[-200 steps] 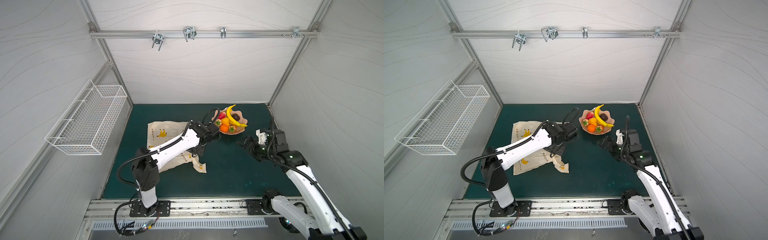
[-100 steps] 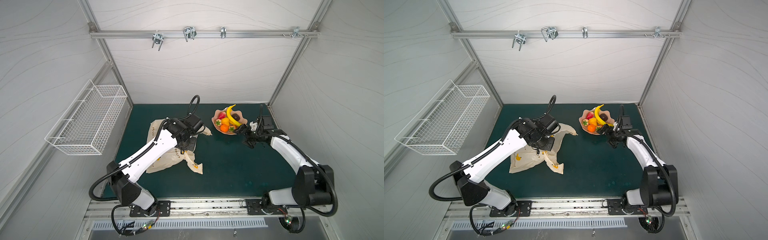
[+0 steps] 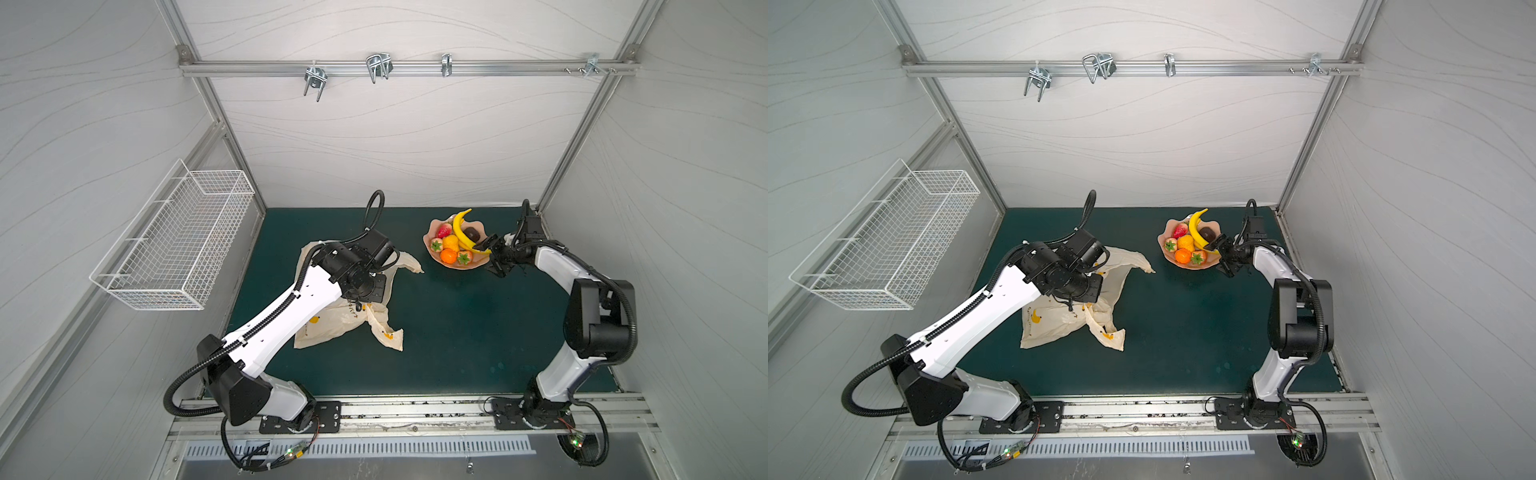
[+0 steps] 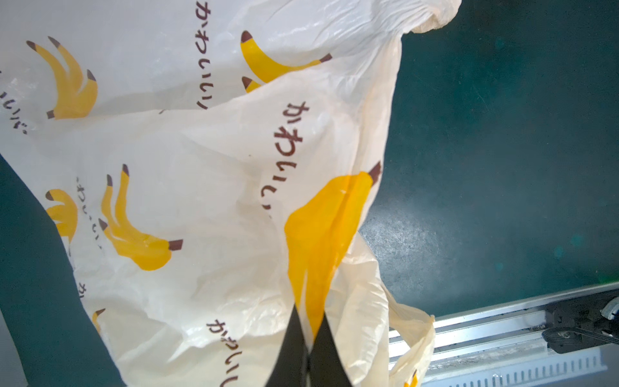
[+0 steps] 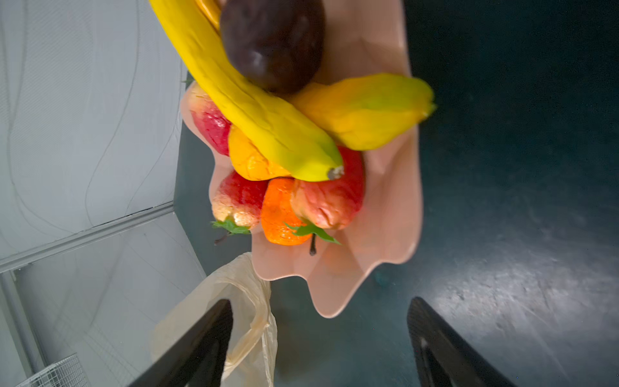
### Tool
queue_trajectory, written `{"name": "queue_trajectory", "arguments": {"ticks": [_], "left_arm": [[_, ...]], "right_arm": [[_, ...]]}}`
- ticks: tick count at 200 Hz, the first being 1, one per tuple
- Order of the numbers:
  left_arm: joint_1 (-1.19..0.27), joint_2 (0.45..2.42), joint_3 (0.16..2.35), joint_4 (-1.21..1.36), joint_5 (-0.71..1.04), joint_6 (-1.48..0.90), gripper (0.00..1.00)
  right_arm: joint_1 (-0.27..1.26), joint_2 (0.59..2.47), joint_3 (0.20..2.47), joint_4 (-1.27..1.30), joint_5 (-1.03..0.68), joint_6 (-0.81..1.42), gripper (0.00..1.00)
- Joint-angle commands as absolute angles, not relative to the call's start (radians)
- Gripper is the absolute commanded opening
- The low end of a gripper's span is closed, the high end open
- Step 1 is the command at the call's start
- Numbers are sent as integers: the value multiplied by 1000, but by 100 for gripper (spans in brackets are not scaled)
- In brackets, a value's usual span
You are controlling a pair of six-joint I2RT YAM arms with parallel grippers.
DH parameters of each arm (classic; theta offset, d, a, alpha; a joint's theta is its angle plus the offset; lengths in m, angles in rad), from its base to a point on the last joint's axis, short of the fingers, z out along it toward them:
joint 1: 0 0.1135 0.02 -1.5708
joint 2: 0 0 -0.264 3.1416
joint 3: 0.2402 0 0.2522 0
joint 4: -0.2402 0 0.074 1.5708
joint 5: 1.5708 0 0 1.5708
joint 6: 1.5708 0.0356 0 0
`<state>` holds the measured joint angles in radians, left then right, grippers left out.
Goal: Place the fruits into the plastic bag
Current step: 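Move the right gripper over the fruit bowl and lower onto the yellow banana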
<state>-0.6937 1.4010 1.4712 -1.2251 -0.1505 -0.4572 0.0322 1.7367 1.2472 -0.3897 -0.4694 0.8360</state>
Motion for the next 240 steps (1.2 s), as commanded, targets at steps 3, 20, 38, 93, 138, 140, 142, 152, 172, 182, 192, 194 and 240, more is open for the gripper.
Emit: {"name": "queue_trajectory", "arguments": {"ticks": [3, 20, 38, 93, 138, 140, 142, 152, 172, 182, 192, 194, 240], "left_arm": [[-688, 1344, 1443, -1175, -126, -481, 0], [-687, 1326, 1419, -1146, -103, -464, 0], [-678, 1325, 1406, -1137, -91, -454, 0], [-668, 1315, 1405, -1119, -47, -444, 0], [-658, 1300, 1382, -1108, -37, -457, 0], [-658, 1300, 1381, -1107, -37, -457, 0], [-658, 1299, 1380, -1105, -36, -457, 0], [-656, 1295, 1375, -1102, -37, -459, 0], [-653, 1289, 1369, -1108, -40, -464, 0], [-653, 1284, 1366, -1106, -43, -467, 0], [-653, 1281, 1363, -1107, -46, -472, 0], [-653, 1281, 1361, -1107, -46, -472, 0], [-653, 1272, 1354, -1108, -35, -492, 0]], "right_arm": [[29, 1748, 1316, -484, -442, 781, 83], [39, 1768, 1369, -523, -422, 722, 82], [59, 1809, 1453, -596, -396, 640, 80], [145, 1988, 1769, -822, -218, 322, 74], [200, 2094, 1921, -897, -77, 139, 72], [201, 2099, 1923, -897, -73, 132, 72], [202, 2101, 1925, -894, -72, 127, 72], [208, 2111, 1930, -886, -54, 99, 72], [213, 2132, 1939, -874, -10, 60, 72], [214, 2141, 1945, -873, -4, 46, 72], [213, 2150, 1944, -869, 6, 36, 70], [213, 2151, 1944, -868, 8, 36, 70], [216, 2200, 1955, -857, -1, 28, 65]]}}
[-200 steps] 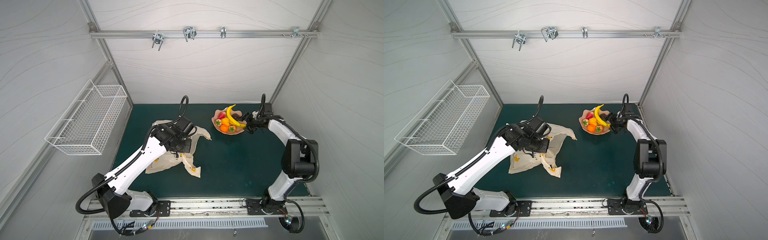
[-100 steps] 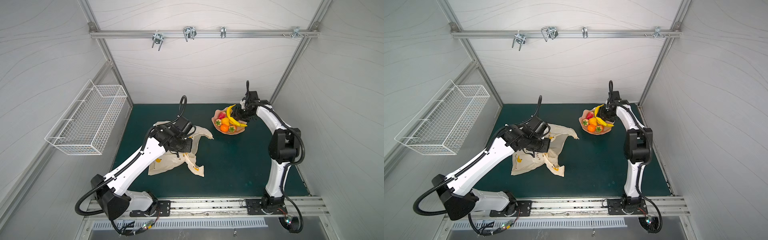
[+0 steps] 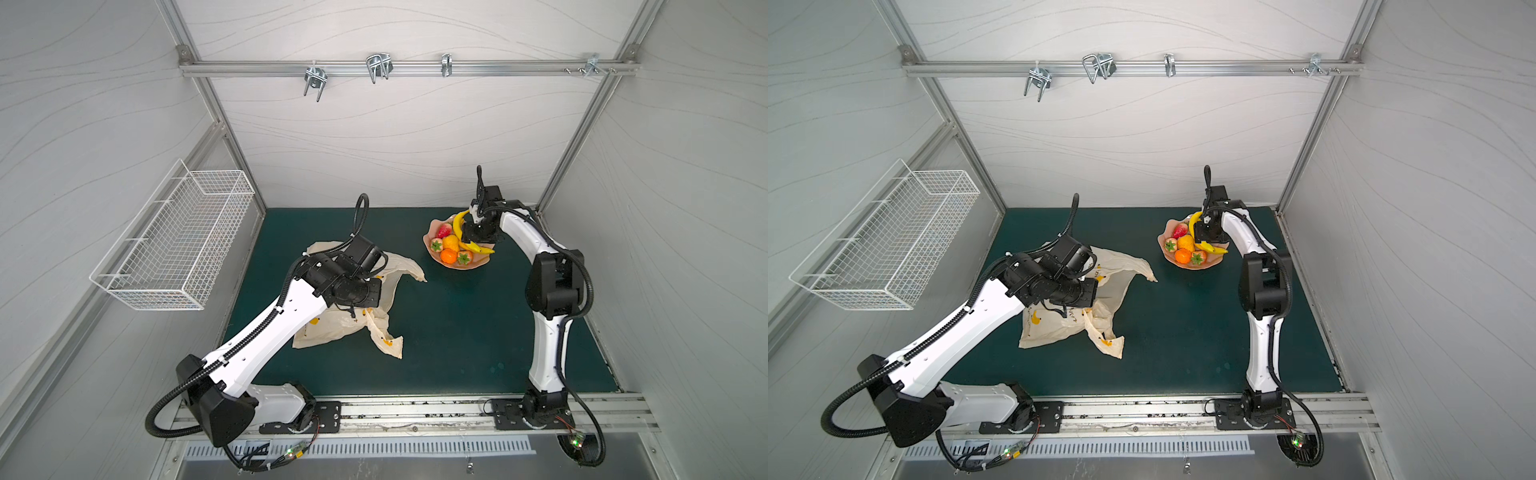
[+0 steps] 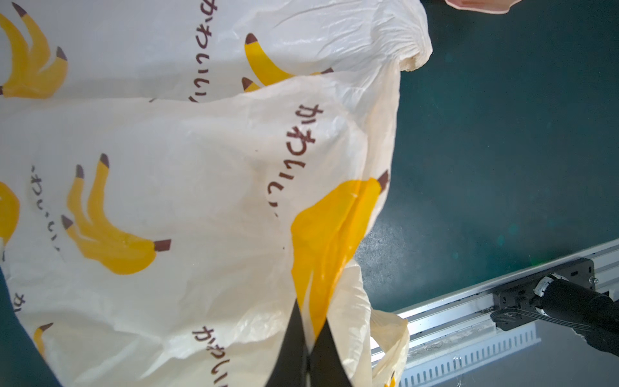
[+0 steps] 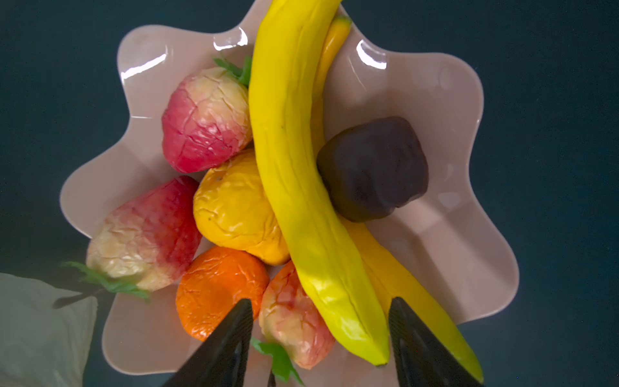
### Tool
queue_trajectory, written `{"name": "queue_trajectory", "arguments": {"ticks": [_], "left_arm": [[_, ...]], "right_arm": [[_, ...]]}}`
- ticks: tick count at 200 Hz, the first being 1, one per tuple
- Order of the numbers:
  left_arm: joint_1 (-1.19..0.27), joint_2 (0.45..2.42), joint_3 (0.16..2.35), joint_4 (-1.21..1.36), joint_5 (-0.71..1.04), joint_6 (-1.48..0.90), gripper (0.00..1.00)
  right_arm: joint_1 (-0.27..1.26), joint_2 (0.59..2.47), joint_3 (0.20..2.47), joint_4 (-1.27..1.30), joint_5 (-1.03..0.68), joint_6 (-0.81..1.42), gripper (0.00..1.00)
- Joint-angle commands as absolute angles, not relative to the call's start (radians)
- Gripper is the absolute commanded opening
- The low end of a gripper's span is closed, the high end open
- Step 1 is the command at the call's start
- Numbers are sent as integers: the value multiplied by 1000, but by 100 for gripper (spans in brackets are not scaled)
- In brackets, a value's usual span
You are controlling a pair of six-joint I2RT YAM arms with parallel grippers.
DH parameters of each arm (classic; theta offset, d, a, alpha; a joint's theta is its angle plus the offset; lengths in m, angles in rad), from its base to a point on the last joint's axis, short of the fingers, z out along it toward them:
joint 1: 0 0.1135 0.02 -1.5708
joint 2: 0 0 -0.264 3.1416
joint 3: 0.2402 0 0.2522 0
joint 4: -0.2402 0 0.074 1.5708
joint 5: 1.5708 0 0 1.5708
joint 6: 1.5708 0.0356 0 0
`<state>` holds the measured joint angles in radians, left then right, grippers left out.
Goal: Place the fruits into the plastic bag
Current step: 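Move the right gripper over the fruit bowl and lower onto the yellow banana, then grasp the yellow banana with the right gripper and lift it from the bowl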
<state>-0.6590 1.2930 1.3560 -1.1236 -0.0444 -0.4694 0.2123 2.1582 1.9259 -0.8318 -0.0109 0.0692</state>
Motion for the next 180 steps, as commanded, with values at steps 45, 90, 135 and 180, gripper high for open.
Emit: {"name": "queue_trajectory", "arguments": {"ticks": [45, 90, 135, 180], "left_arm": [[-653, 1265, 1342, -1108, -28, -506, 0], [-653, 1263, 1344, -1108, -34, -510, 0], [-653, 1266, 1342, -1103, -34, -517, 0], [-653, 1270, 1345, -1100, -32, -514, 0]], "right_arm": [[219, 2248, 2011, -870, 9, 26, 59], [220, 2279, 2038, -881, 5, 34, 53], [221, 2282, 2019, -871, 5, 35, 50], [221, 2286, 2016, -868, 16, 37, 46]]}}
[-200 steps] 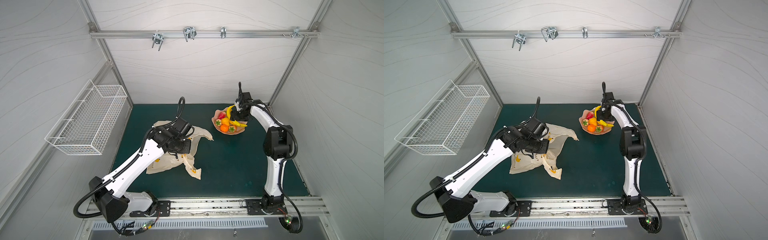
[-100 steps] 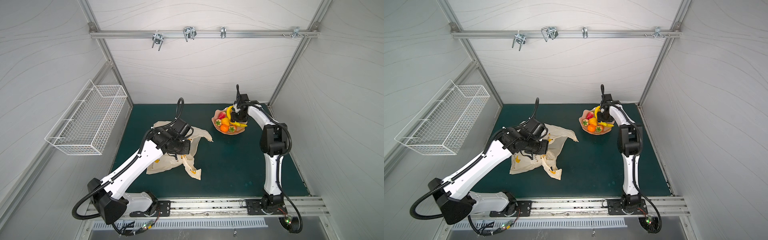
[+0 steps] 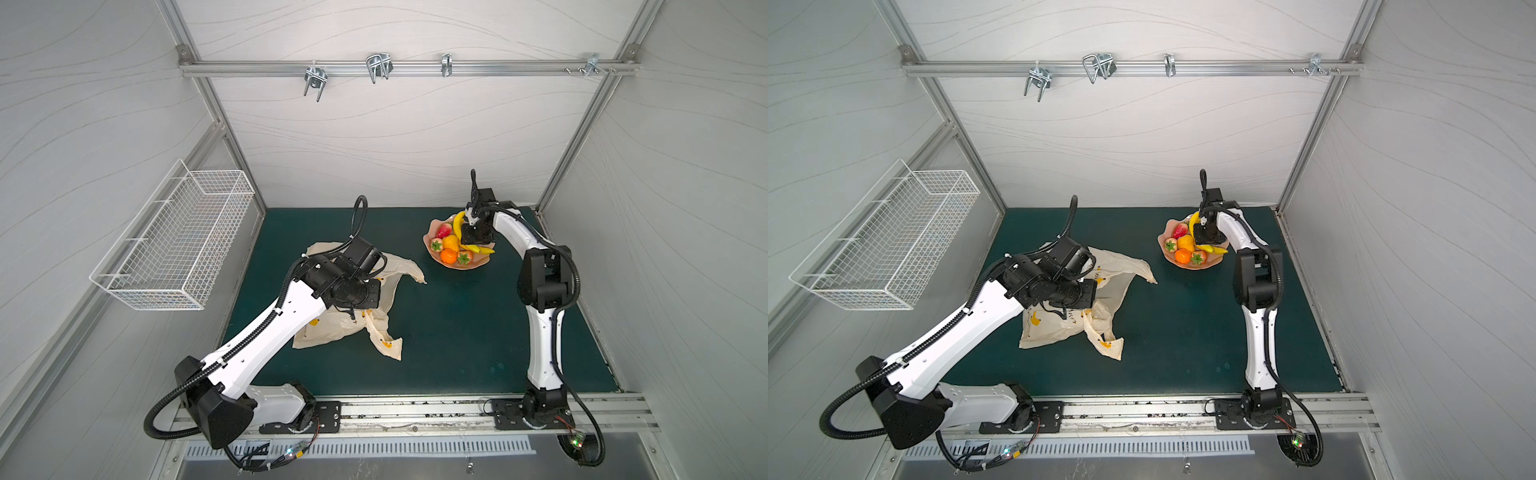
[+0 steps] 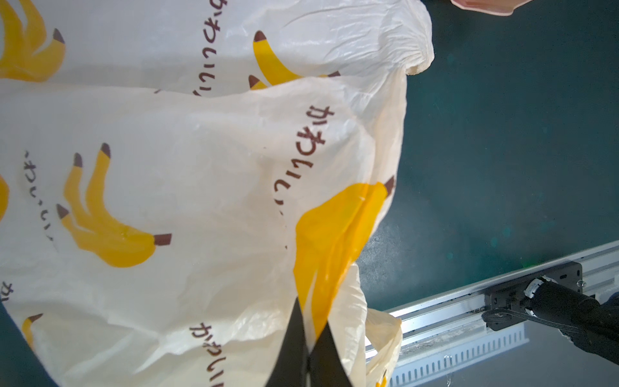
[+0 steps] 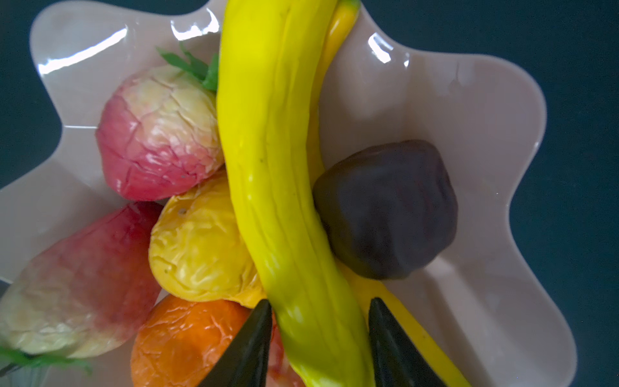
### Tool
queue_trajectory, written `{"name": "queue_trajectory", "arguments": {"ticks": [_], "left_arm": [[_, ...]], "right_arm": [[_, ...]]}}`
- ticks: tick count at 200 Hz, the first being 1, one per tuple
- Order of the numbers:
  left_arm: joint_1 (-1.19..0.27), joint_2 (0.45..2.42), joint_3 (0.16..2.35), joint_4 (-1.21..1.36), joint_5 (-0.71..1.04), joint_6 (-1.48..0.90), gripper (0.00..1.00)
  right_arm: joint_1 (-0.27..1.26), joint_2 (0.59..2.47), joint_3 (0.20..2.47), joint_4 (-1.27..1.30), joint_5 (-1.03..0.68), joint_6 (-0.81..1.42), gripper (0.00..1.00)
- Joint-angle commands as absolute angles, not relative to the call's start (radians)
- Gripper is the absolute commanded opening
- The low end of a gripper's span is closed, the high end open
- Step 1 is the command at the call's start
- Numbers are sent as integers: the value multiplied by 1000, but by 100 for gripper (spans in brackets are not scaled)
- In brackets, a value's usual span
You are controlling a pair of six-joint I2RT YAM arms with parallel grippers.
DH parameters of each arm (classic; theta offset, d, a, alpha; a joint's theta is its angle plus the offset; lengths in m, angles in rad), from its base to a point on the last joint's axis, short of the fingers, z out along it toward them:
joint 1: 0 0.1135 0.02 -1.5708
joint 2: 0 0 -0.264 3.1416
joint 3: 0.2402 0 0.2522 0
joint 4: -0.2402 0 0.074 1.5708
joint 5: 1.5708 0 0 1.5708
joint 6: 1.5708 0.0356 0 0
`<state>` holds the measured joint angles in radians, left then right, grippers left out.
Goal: Place the fruits into the plastic bag
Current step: 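Grasp the yellow banana with the right gripper and lift it from the bowl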
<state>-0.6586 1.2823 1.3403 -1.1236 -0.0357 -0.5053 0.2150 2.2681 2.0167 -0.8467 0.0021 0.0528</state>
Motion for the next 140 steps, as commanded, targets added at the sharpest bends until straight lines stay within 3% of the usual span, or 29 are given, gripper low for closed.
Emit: {"name": "queue_trajectory", "arguments": {"ticks": [1, 91, 140], "left_arm": [[-653, 1270, 1345, -1101, -32, -514, 0], [-653, 1262, 1341, -1098, -45, -514, 0], [-653, 1254, 1332, -1089, -52, -515, 0]], "right_arm": [[222, 2286, 2016, -867, 16, 37, 46], [233, 2294, 2003, -868, 28, 35, 43], [245, 2252, 1982, -845, 49, 75, 26]]}}
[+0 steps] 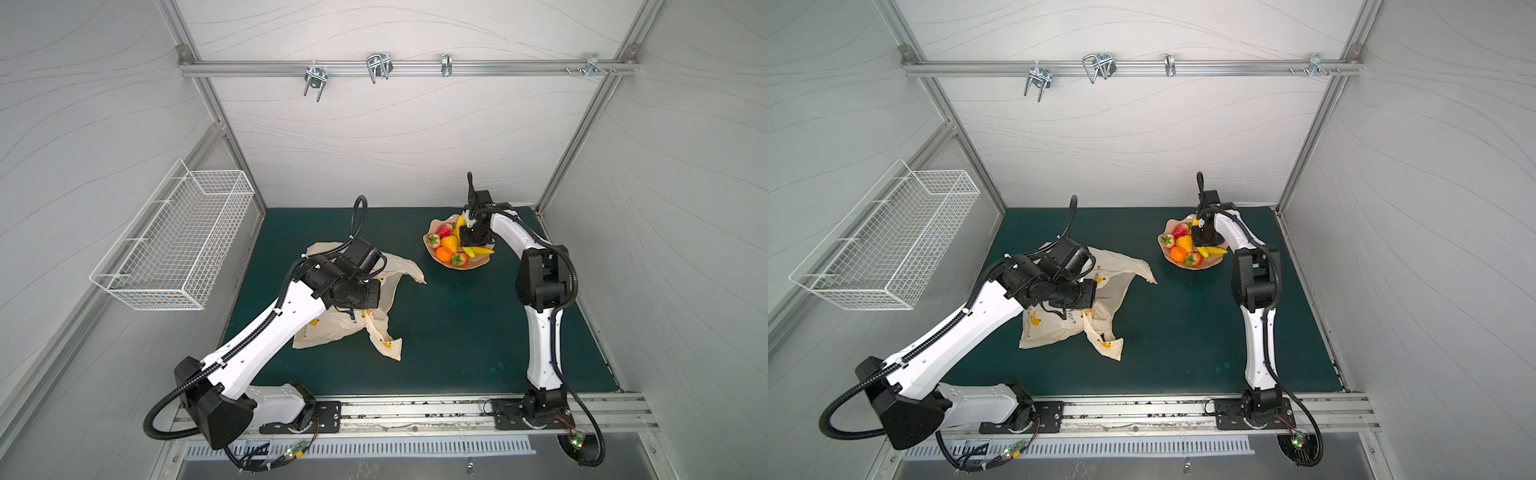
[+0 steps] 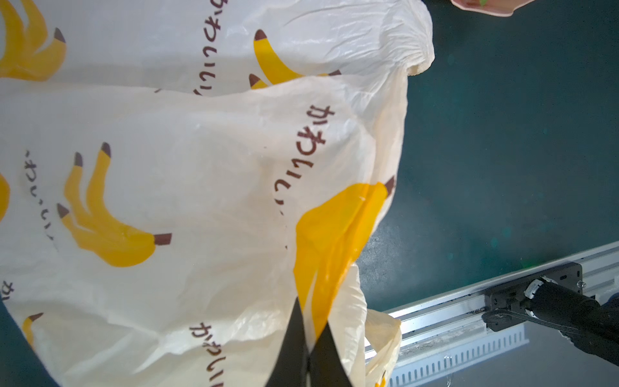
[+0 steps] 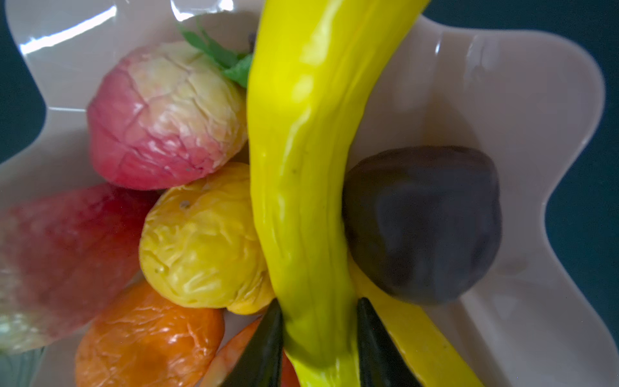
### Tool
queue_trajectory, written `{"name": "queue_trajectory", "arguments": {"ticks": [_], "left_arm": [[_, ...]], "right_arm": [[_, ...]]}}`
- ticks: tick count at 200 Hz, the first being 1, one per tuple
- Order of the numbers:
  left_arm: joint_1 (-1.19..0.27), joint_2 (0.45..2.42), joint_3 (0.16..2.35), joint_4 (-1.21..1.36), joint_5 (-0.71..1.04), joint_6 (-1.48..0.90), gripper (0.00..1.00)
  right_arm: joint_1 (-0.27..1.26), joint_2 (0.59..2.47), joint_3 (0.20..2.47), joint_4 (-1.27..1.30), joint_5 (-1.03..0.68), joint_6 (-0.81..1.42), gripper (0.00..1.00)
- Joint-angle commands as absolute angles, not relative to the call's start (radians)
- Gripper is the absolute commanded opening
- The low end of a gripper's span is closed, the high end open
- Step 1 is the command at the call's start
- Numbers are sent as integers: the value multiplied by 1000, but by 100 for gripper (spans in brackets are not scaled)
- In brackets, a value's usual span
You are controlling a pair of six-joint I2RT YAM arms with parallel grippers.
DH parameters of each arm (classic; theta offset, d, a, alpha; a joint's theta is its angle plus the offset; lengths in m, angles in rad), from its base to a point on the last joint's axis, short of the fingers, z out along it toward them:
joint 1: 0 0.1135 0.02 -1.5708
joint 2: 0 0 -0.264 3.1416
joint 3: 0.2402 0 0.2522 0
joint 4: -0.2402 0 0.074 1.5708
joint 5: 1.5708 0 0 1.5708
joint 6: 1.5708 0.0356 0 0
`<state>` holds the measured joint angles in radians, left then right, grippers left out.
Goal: Place the fruits into the plastic bag
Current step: 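Grasp the yellow banana with the right gripper and lift it from the bowl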
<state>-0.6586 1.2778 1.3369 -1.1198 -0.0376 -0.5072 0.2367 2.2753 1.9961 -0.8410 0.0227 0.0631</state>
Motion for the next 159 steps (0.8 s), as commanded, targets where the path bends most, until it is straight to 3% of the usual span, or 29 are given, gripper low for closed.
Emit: {"name": "queue_trajectory", "arguments": {"ticks": [1, 94, 159], "left_arm": [[-653, 1253, 1332, -1088, -53, -515, 0], [-653, 1253, 1336, -1071, -54, -506, 0], [-650, 1252, 1332, -1062, -43, -497, 0]], "right_arm": [[245, 2252, 1982, -845, 49, 75, 26], [246, 2121, 1964, -839, -1, 146, 12], [246, 2048, 1960, -851, -47, 189, 11]]}}
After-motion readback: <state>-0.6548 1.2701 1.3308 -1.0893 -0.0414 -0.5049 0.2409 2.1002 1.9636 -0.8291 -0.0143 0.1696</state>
